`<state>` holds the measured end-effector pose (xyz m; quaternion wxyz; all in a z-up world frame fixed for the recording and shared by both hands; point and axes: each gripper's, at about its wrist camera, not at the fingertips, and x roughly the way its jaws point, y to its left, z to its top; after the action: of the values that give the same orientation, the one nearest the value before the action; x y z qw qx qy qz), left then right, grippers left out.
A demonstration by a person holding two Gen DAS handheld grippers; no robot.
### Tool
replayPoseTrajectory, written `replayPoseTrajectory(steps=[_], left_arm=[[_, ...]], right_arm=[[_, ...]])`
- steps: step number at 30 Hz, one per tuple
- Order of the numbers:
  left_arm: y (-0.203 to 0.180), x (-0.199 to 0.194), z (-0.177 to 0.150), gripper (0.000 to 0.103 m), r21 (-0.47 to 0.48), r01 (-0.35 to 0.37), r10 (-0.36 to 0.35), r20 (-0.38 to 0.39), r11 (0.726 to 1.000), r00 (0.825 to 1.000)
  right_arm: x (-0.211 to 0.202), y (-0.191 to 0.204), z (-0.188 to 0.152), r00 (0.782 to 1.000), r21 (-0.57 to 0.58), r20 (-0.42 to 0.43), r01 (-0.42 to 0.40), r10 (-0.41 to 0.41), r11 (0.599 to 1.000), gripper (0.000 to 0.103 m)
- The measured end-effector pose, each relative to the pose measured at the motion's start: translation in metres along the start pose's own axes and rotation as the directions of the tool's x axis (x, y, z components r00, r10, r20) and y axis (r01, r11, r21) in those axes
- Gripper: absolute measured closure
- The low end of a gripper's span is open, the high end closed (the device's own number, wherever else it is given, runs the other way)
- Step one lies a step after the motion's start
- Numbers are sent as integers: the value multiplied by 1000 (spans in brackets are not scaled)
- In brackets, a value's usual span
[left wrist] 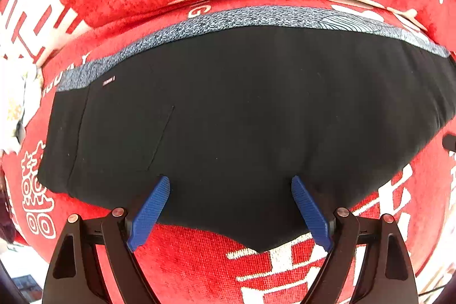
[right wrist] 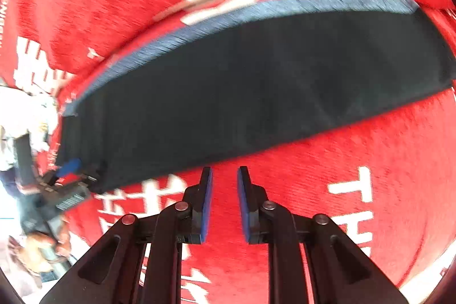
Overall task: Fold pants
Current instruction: 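Open the right gripper and withdraw both grippers from the folded trousers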
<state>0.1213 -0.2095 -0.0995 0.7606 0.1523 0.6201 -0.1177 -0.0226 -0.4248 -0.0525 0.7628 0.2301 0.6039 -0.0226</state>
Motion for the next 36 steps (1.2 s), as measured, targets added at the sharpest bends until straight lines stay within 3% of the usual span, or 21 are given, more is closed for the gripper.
replayPoseTrajectory(steps=[3, 6, 8, 11, 13, 16, 20, 27, 36], left_arm=[[-11, -9, -4, 14, -2, -3, 3, -1, 1000, 1000], [-8, -9, -7, 14, -3, 8, -8, 6, 1000, 1000], [-6, -8, -7, 14, -9, 19, -19, 3, 1000, 1000], [-11, -7, -1, 14, -11, 24, -24, -10, 1000, 1000], [-10, -12, 1, 14, -15, 24, -24, -22, 1000, 999], [-9, -22, 2, 14, -3, 30, -30, -45, 1000, 999], [-17, -37, -2, 14, 37, 52, -49, -80, 998, 996], [-60, -49, -8, 14, 125, 80, -65, -126, 989, 990], [-131, -54, -2, 14, 188, 97, -69, -149, 977, 986]], right_arm=[[19, 29, 9, 999, -56, 1, -33, 33, 998, 62], [41, 44, 6, 998, -156, -25, 50, -54, 986, 62], [37, 53, -5, 994, -210, 4, 107, -109, 972, 62], [32, 58, -13, 989, -247, -36, 129, -142, 960, 62], [25, 49, -19, 990, -194, -88, 87, -105, 977, 62], [5, 30, -31, 994, -84, -89, 56, -63, 995, 60], [-21, 9, -48, 996, 34, -84, 30, -27, 999, 47], [-45, -31, -83, 996, 238, -88, 3, 18, 971, 44], [-55, -79, -87, 995, 334, -71, -49, 77, 941, 43]])
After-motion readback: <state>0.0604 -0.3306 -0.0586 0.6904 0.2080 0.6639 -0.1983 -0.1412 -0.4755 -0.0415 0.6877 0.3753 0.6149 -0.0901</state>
